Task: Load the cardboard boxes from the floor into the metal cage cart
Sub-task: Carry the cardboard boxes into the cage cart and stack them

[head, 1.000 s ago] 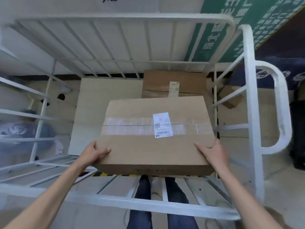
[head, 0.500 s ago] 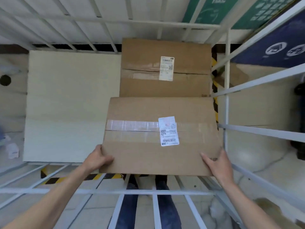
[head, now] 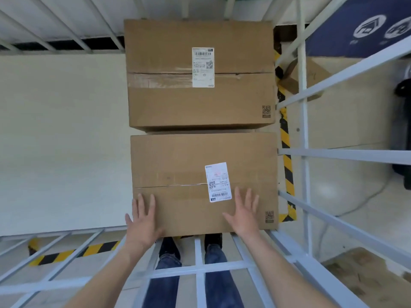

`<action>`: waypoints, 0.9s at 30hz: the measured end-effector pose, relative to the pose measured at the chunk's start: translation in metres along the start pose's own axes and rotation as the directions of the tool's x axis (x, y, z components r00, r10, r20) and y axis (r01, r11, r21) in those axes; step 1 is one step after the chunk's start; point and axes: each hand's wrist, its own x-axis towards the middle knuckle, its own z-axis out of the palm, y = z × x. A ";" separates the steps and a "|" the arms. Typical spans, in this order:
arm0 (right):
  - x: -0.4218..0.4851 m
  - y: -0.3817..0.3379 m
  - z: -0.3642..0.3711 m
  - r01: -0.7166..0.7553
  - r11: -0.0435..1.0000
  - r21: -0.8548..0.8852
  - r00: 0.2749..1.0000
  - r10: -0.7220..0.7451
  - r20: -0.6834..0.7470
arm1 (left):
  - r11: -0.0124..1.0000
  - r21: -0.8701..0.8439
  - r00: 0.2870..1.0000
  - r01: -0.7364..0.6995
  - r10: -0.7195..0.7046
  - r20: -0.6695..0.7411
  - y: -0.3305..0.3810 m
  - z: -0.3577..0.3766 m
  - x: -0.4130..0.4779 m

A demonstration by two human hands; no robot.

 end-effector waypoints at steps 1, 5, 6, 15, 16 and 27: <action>0.005 0.005 0.001 -0.025 0.998 -0.056 0.999 0.027 0.027 | 0.997 0.062 0.999 -0.050 0.051 -0.012 0.004 0.004 0.003; 0.020 0.022 0.007 -0.008 0.978 -0.208 0.998 0.022 0.062 | 0.975 0.216 0.999 -0.045 0.048 -0.009 0.015 0.019 0.018; 0.023 0.024 0.008 0.002 0.975 -0.222 0.999 0.008 0.044 | 0.972 0.232 0.999 -0.038 0.045 -0.028 0.015 0.022 0.021; 0.040 0.019 -0.007 0.042 0.972 -0.230 0.999 -0.037 0.029 | 0.974 0.223 0.992 -0.029 0.055 -0.110 0.020 0.006 0.036; 0.036 0.022 -0.010 0.050 0.969 -0.242 0.999 -0.046 0.020 | 0.977 0.210 0.993 -0.031 0.054 -0.104 0.022 0.003 0.032; -0.070 -0.019 -0.136 0.129 0.960 -0.250 0.960 -0.184 -0.211 | 0.971 0.166 0.954 -0.174 0.208 -0.216 0.100 -0.127 -0.075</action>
